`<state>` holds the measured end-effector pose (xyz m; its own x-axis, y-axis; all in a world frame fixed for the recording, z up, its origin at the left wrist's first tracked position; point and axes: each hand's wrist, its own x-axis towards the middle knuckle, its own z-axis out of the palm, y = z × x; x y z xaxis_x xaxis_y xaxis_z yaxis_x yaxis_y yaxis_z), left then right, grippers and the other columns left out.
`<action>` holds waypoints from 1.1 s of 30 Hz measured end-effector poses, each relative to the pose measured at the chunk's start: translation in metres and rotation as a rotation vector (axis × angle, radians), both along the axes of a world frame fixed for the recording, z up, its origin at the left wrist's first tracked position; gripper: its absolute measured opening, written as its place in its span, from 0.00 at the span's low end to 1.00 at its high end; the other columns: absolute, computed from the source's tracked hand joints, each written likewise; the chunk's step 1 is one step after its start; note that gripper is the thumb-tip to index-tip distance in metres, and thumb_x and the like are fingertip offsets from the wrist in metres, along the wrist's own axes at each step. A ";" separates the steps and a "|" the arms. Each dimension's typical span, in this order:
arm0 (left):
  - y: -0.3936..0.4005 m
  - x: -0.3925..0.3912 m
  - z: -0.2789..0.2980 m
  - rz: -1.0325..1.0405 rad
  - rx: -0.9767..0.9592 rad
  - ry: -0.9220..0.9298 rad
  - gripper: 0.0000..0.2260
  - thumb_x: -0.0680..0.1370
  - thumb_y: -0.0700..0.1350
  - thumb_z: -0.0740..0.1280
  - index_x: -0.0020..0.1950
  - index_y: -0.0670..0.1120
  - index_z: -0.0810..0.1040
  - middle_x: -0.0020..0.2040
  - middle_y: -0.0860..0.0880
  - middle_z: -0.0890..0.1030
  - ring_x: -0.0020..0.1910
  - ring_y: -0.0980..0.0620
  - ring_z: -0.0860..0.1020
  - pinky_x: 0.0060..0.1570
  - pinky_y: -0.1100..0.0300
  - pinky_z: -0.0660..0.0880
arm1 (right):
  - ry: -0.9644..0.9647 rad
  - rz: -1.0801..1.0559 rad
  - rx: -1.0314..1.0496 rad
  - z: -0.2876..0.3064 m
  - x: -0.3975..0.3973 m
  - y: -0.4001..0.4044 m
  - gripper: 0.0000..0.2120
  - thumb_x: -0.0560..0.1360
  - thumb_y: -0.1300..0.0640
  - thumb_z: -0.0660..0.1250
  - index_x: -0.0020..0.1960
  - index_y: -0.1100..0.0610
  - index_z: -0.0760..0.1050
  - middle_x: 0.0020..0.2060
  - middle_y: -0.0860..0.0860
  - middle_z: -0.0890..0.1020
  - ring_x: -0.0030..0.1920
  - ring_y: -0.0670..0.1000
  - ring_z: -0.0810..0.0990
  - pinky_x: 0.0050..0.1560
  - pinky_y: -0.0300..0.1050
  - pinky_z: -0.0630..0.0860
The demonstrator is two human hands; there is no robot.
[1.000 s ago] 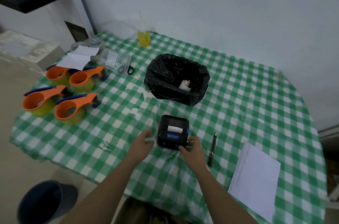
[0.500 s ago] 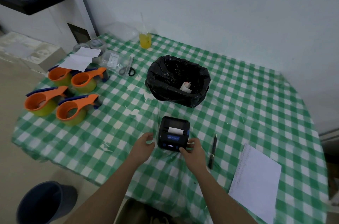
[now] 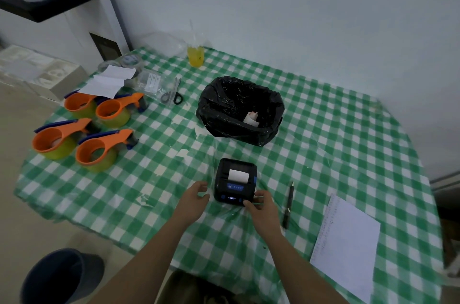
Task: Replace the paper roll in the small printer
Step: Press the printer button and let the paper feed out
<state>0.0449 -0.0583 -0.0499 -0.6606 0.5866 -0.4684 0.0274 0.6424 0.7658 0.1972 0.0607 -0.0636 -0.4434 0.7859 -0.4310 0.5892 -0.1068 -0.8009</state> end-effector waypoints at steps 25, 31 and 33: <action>0.002 -0.001 0.019 0.013 -0.013 0.091 0.14 0.78 0.41 0.60 0.64 0.43 0.72 0.63 0.42 0.77 0.57 0.44 0.77 0.54 0.53 0.73 | -0.023 -0.002 0.114 0.023 0.001 0.004 0.04 0.75 0.57 0.65 0.48 0.53 0.72 0.42 0.49 0.78 0.41 0.50 0.78 0.38 0.42 0.72; 0.003 -0.005 0.027 -0.009 -0.011 0.116 0.13 0.79 0.41 0.60 0.63 0.43 0.73 0.61 0.41 0.77 0.57 0.44 0.77 0.53 0.54 0.73 | -0.012 -0.004 0.123 0.029 0.002 0.003 0.04 0.76 0.59 0.65 0.48 0.53 0.71 0.43 0.51 0.78 0.41 0.51 0.77 0.33 0.38 0.70; 0.004 -0.006 0.029 -0.015 -0.012 0.123 0.13 0.79 0.41 0.60 0.62 0.42 0.73 0.61 0.41 0.78 0.57 0.44 0.77 0.54 0.53 0.73 | -0.017 -0.005 0.125 0.031 0.003 0.004 0.03 0.76 0.59 0.64 0.49 0.55 0.72 0.43 0.51 0.78 0.41 0.50 0.77 0.33 0.37 0.70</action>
